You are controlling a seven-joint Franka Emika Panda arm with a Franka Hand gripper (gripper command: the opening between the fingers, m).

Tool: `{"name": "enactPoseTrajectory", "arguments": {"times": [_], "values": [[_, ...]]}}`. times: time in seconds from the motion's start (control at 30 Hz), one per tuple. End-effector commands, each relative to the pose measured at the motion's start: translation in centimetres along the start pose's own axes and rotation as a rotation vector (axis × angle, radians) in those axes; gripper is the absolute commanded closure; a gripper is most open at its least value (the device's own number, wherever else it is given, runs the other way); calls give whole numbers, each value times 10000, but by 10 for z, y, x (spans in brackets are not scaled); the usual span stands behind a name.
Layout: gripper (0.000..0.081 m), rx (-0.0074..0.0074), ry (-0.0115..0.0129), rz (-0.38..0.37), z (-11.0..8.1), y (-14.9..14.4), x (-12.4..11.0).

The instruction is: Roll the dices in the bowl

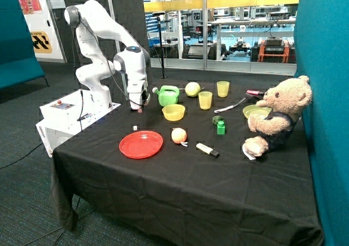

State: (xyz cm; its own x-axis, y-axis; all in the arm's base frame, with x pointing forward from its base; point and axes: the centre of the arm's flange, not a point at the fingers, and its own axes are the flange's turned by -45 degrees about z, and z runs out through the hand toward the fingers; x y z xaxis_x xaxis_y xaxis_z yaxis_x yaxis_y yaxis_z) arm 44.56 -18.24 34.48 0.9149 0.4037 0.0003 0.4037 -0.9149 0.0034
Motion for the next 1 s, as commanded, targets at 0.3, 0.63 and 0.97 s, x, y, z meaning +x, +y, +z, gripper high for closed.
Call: {"name": "enactPoseTrajectory", "arguments": {"times": [0.3,0.63,0.97], "values": [[384,34,-4,107,26,22,-8],[376,34,-4,404,36,36,-10],[382,34,-5,697,39,58,-22]]}}
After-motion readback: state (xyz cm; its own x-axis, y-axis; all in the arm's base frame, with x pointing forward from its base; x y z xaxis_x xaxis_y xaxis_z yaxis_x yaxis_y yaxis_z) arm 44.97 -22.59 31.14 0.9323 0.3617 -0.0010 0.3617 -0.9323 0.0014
